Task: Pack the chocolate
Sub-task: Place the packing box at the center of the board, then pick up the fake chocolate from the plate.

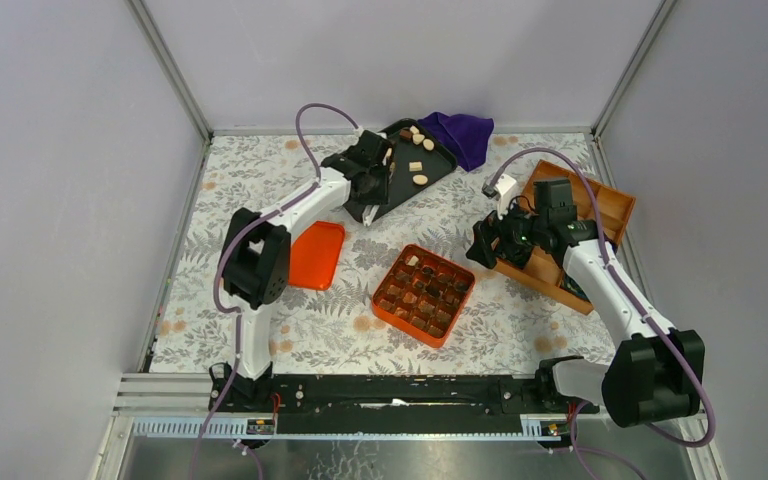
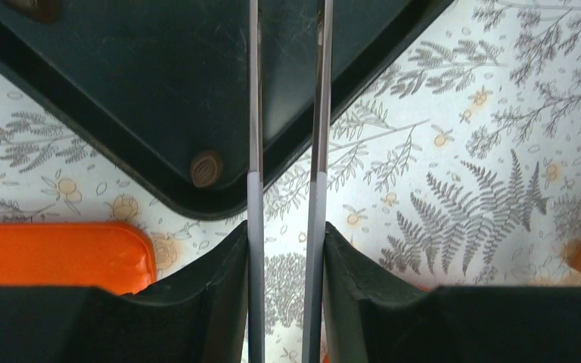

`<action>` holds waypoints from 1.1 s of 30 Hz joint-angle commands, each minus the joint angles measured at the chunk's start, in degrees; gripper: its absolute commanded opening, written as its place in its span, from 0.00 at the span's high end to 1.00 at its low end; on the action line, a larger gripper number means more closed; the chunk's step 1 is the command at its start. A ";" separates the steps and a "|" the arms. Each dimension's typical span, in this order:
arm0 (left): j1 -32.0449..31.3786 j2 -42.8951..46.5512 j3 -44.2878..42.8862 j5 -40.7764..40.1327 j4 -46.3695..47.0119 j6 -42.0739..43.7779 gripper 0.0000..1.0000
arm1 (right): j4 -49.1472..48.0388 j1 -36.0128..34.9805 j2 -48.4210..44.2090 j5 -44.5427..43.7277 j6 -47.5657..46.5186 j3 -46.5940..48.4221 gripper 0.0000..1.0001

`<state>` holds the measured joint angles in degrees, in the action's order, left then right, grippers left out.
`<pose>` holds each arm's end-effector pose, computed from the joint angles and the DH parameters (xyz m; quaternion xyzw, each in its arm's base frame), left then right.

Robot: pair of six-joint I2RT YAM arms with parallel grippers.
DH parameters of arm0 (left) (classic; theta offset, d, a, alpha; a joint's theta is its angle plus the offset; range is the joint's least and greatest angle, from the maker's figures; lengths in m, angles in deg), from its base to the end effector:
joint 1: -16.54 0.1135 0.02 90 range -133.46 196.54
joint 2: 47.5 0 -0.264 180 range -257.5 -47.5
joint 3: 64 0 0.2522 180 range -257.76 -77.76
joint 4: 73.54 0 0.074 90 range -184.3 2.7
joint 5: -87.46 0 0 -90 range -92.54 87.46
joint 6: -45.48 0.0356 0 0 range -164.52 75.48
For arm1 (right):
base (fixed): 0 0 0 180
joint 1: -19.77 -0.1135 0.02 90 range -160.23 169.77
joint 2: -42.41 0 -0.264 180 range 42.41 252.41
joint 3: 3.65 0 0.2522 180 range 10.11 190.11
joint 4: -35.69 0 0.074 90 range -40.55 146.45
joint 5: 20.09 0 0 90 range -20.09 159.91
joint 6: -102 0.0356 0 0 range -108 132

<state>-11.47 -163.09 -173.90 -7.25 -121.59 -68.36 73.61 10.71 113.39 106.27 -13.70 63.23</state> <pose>0.3984 -0.2086 0.2383 0.0218 0.9494 -0.1008 0.2967 0.2552 0.0621 0.2763 -0.3803 0.7905 0.2262 0.4235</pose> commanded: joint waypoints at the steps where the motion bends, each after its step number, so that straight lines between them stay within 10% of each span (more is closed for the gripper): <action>1: 0.75 -2.17 -5.04 -2.66 1.24 0.44 0.59 | -2.72 -0.52 -3.04 -1.31 -0.24 -0.87 0.00; 24: 1.73 -12.72 -17.50 -4.20 -3.69 -1.16 0.63 | -3.29 -2.48 -2.73 -1.99 -0.94 -1.53 0.00; 33: 1.73 -9.68 -16.48 -2.57 -3.78 -0.62 1.00 | -3.18 -2.45 -2.69 -2.07 -1.20 -1.71 0.00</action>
<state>-10.03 -175.92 -188.93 -10.53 -125.63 -69.03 72.19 8.72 111.84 103.87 -13.94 61.55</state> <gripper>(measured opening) 0.366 0.993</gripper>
